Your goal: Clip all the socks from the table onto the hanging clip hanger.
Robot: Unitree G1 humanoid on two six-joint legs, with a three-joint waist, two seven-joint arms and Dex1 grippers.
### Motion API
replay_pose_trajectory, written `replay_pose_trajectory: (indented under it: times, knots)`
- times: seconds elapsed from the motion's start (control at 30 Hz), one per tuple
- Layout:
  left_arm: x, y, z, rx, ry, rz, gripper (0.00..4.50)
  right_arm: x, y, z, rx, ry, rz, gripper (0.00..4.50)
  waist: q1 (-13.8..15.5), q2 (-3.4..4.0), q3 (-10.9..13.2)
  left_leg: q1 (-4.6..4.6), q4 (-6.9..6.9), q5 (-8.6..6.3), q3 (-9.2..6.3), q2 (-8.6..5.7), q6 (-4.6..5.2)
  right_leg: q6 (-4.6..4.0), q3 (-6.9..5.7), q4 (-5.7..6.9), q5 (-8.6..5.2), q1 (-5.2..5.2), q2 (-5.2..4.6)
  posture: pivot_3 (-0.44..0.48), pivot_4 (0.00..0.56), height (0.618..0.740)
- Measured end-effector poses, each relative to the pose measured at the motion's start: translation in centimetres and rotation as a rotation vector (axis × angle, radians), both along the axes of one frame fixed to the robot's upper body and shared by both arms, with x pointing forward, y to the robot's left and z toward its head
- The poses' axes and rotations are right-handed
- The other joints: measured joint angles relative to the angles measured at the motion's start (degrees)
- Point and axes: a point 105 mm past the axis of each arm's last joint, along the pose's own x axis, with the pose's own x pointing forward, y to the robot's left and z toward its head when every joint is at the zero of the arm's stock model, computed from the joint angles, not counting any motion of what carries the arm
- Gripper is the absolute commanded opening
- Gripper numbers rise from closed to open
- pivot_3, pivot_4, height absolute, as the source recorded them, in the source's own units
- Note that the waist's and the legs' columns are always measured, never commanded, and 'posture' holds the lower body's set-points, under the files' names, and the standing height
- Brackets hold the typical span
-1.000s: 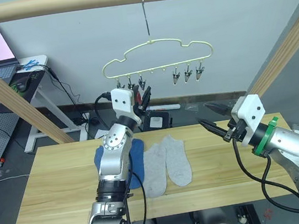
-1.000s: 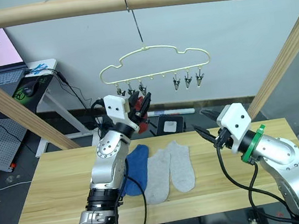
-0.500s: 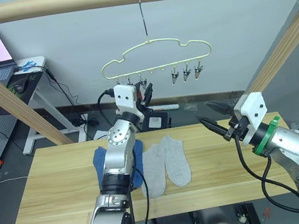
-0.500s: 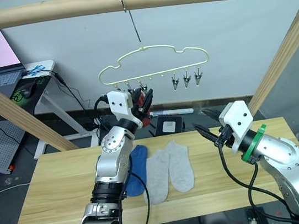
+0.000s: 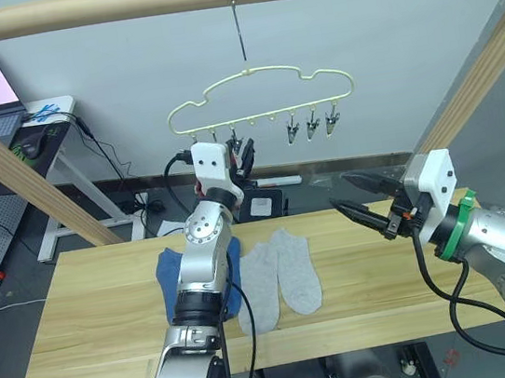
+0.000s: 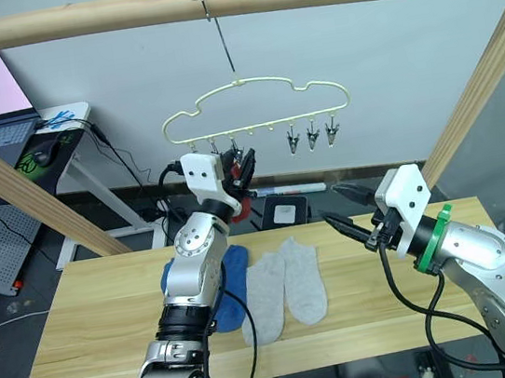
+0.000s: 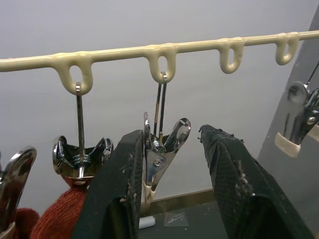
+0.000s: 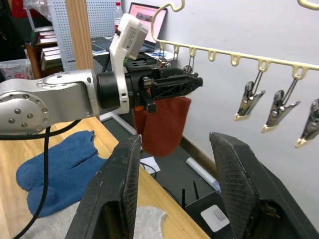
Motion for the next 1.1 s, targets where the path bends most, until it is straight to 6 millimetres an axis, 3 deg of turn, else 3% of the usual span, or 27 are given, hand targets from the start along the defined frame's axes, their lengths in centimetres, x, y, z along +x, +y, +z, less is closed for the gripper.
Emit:
replay_pose_trajectory:
  times: [0.33, 0.5, 0.73, 0.9, 1.03, 1.1]
  knots:
    - [0.3, -0.1, 1.1, -0.004, -0.027, 0.004, 1.98, 0.0, 0.1, 0.0, -0.004, 0.008, 0.011, 2.27, 0.0, 0.00, 0.0, 0.00, 0.01, 0.00, 0.00, 0.00, 0.00, 0.00, 0.00, 0.00, 0.00, 0.00, 0.00, -0.172, 0.191, 0.740]
    - [0.3, 0.0, 1.1, -0.005, -0.025, 0.014, 0.89, -0.1, 0.1, 0.0, -0.007, 0.007, 0.012, 2.27, 0.0, 0.00, 0.0, 0.00, 0.03, 0.00, 0.00, 0.00, 0.00, 0.00, 0.01, 0.01, 0.01, 0.00, 0.00, -0.169, 0.191, 0.740]
    - [0.2, 0.0, 1.2, -0.004, -0.031, 0.014, 0.01, -0.1, 0.1, 0.0, -0.006, 0.004, 0.015, 2.27, 0.0, 0.00, 0.0, 0.01, 0.04, 0.00, 0.01, 0.00, 0.00, 0.00, 0.01, 0.02, 0.01, 0.02, 0.00, -0.168, 0.192, 0.740]
    - [0.2, 0.0, 1.3, 0.000, -0.033, 0.015, 0.01, -0.1, 0.3, -0.2, -0.012, 0.005, 0.019, 2.27, 0.0, 0.00, 0.0, 0.02, 0.06, 0.00, 0.01, 0.00, 0.00, 0.00, 0.01, 0.02, 0.01, 0.04, 0.00, -0.166, 0.196, 0.740]
    - [-0.2, 0.3, 1.3, 0.011, -0.028, 0.017, 0.01, 0.4, 0.6, -1.5, -0.060, 0.029, -0.013, 2.27, 0.0, 0.00, 0.0, 0.03, 0.07, 0.00, 0.00, 0.02, 0.00, 0.00, 0.00, 0.03, 0.01, 0.04, 0.01, -0.157, 0.210, 0.740]
    - [-0.4, 0.4, 1.4, 0.015, -0.029, 0.016, 0.00, 0.8, 0.7, -2.4, -0.087, 0.050, -0.037, 2.62, 0.0, 0.00, 0.0, 0.04, 0.07, 0.00, 0.00, 0.02, 0.00, 0.00, 0.01, 0.03, 0.01, 0.04, 0.01, -0.151, 0.218, 0.740]
